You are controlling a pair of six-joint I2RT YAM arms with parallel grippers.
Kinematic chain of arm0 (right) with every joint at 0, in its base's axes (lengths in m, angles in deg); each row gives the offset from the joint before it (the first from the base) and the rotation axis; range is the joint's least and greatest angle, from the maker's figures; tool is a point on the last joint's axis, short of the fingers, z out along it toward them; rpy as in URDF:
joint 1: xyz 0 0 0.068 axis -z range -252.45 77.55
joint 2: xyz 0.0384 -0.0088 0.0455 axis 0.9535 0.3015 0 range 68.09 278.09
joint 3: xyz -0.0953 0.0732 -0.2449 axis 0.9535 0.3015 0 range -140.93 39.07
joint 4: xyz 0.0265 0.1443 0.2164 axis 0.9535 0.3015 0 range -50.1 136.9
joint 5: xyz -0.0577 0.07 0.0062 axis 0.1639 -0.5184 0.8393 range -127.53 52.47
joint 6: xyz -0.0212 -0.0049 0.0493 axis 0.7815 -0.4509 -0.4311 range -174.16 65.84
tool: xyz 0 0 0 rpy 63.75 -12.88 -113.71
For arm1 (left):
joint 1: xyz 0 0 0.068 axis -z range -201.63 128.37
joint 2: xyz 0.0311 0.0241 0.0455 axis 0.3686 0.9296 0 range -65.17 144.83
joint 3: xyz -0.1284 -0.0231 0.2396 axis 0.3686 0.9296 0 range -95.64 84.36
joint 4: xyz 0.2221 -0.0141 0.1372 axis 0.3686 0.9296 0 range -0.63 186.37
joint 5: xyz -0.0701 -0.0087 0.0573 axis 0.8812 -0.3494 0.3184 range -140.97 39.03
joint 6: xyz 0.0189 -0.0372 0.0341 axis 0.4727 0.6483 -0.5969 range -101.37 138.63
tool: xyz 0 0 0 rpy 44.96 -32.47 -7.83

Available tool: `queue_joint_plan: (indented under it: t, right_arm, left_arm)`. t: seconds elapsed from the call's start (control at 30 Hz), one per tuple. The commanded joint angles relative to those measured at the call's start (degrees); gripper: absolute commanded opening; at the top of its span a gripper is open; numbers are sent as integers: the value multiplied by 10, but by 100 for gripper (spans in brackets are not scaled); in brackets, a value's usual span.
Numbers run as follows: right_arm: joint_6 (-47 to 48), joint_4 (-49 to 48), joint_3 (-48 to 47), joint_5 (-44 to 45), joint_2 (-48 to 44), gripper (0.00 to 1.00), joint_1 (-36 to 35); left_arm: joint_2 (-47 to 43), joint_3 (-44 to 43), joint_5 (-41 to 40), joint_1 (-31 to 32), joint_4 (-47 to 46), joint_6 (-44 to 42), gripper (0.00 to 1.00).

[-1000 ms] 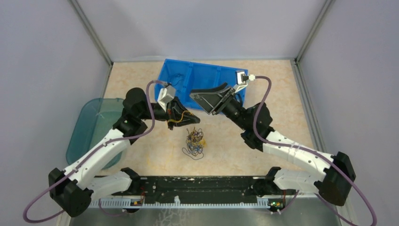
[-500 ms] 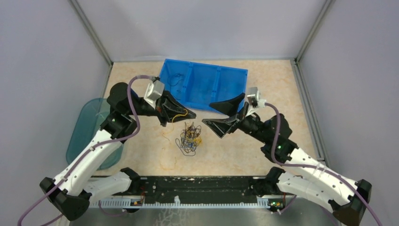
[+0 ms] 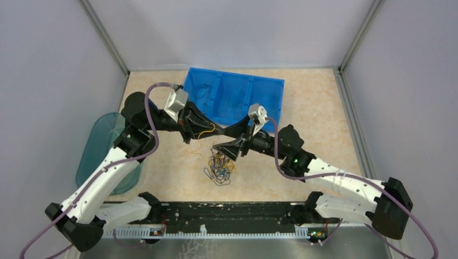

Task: Untangle the cables
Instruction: Untie the cable.

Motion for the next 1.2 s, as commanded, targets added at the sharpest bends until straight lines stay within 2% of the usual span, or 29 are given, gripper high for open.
queue_joint_plan:
  t: [0.0,0.17,0.37,0.47,0.73,1.17]
  right_arm:
    - [9,-76,-28,-16,25,66,-17]
    - [4,-105,-32,-7,66,65,-36]
    - [5,-122,-40,51,113,51,-52]
    - [-5,-150,-28,64,133,48,-53]
    - [-37,-219,62,94,162,45,-54]
    - [-43,-262,180,172,182,44,-55]
  left_arm:
    - [3,-23,-4,-3,0,5,0]
    - [10,-32,-9,-3,-2,13,0]
    - [17,-53,-9,-2,2,20,0]
    - [23,-73,-7,-2,5,27,0]
    - [37,-145,-14,-2,14,21,0]
    - [63,-265,-39,-2,32,-8,0]
